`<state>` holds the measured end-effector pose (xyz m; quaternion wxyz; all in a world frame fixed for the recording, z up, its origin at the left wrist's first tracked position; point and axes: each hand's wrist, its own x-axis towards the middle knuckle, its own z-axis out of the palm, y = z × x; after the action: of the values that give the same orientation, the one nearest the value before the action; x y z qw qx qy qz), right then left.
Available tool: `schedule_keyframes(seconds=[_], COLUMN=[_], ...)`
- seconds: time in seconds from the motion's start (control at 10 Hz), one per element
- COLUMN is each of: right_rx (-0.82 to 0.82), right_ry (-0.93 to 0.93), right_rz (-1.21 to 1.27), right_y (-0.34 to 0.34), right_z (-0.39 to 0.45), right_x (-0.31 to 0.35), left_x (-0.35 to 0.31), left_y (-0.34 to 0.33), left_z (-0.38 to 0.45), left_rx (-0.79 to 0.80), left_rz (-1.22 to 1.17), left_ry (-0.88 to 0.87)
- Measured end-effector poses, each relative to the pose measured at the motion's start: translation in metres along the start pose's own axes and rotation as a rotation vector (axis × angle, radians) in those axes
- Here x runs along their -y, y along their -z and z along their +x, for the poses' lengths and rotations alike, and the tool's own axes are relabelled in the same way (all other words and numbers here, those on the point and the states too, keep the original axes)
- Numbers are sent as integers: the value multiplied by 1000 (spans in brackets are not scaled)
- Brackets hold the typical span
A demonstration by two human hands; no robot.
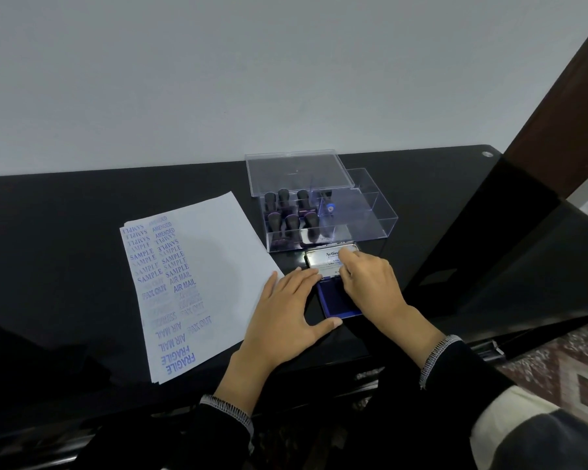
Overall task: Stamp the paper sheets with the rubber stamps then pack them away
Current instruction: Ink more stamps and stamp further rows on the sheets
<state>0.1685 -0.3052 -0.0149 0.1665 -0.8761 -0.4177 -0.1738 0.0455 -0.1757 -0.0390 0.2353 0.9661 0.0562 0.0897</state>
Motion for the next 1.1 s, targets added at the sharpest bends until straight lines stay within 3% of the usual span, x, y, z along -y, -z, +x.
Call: schedule_keyframes(seconds=[0.3,0.6,0.8,1.1], right_rx=[-43,15,-15,154], right_ry=[-95,-5,-84,-83], right_rz=[165,0,176,137], right_y=[-4,-1,-2,0], right_z=[-1,-2,2,18], right_x=[-10,-1,-12,-14], left_x=[-1,-1,-2,-1], left_y=[1,1,2,1], left_z=[0,-1,-1,-1], left_rx=[-1,-22,-14,-4], left_rz=[7,10,6,11], left_ry=[3,-7,0,0])
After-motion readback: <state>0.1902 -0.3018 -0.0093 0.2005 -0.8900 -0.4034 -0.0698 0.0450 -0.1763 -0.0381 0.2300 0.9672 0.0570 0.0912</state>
